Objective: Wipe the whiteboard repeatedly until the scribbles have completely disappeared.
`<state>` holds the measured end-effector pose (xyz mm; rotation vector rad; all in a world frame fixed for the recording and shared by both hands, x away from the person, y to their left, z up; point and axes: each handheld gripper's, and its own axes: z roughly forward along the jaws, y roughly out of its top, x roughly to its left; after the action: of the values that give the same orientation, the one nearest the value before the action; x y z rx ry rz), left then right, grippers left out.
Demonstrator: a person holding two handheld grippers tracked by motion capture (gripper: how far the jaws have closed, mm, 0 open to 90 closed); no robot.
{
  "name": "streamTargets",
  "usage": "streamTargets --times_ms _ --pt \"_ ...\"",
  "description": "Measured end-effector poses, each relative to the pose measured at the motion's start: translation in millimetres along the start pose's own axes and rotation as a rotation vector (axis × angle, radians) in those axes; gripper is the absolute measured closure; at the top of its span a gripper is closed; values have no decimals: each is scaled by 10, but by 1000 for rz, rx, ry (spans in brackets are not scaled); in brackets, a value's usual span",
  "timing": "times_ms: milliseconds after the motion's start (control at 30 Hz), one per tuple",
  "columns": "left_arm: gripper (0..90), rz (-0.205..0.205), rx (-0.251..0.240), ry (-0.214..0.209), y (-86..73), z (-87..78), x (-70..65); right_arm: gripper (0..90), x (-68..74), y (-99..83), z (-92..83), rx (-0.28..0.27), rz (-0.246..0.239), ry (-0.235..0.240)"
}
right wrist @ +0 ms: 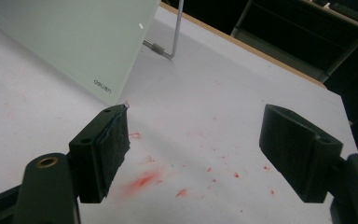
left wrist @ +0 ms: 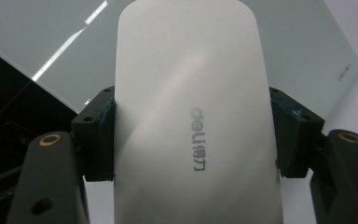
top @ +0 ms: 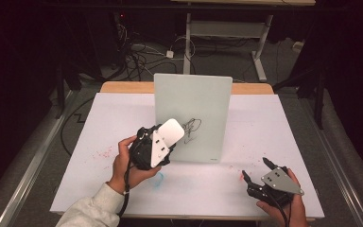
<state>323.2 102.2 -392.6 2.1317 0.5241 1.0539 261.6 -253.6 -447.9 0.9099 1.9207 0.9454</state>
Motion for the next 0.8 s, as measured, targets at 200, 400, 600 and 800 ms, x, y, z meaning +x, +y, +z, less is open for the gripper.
streamTargets --times_ms 200,400,600,800 --pt "285 36 15 20 92 158 -70 245 23 -15 18 16 -3 8" --pt "285 72 30 54 148 301 -139 245 34 -18 28 19 -22 16" --pt "285 100 27 120 185 407 -186 245 32 -26 36 26 -23 18" --pt "286 142 60 99 193 461 -244 245 48 -32 39 29 -36 23"
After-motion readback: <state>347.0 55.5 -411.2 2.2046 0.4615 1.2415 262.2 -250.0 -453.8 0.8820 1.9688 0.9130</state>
